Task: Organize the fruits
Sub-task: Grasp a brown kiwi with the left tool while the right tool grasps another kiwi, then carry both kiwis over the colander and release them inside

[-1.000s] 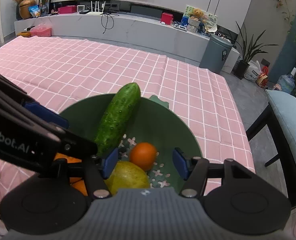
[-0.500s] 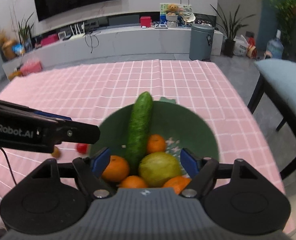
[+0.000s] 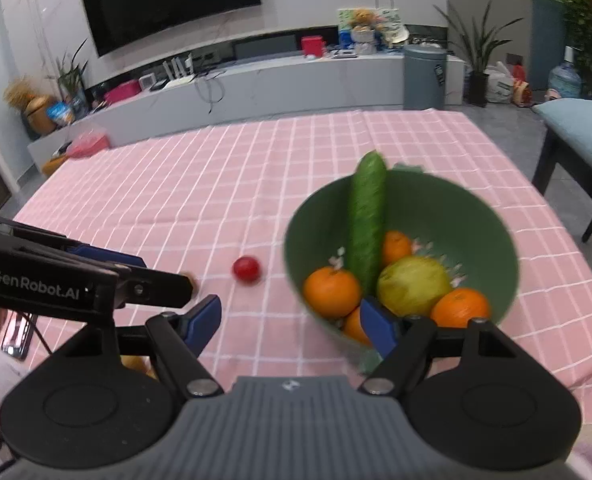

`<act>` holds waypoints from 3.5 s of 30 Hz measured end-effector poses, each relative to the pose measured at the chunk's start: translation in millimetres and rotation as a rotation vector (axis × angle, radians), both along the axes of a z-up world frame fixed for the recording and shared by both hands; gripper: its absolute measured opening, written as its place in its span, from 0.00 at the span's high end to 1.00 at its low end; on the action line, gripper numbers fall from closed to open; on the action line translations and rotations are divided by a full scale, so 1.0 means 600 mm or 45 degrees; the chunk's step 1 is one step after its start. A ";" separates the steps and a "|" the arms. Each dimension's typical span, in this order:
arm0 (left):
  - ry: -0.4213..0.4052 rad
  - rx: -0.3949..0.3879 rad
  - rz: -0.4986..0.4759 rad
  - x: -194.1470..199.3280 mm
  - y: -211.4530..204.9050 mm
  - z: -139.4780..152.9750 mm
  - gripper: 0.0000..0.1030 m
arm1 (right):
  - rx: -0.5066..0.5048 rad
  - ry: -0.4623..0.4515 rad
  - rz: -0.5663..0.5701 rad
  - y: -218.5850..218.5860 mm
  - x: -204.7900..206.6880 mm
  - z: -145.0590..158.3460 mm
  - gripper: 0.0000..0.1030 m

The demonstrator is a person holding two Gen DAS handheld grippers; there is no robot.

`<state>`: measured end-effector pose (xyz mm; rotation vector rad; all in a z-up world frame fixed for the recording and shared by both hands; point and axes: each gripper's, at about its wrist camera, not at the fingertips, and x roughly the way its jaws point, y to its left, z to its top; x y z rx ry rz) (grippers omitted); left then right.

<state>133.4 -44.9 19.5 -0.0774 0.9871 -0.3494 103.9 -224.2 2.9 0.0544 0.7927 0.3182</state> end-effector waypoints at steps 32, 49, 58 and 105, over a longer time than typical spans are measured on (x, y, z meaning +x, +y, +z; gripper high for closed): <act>0.208 0.166 0.060 -0.029 0.079 -0.140 0.64 | -0.049 0.178 0.407 0.146 -0.017 -0.121 0.66; 0.250 0.119 0.085 -0.022 0.085 -0.143 0.71 | -0.033 0.148 0.496 0.163 -0.017 -0.125 0.82; 0.262 0.101 0.112 -0.026 0.088 -0.140 0.71 | -0.013 0.163 0.511 0.168 -0.006 -0.130 0.82; -0.020 -0.028 0.196 -0.037 0.066 -0.024 0.71 | 0.055 -0.052 0.238 0.073 -0.015 -0.016 0.83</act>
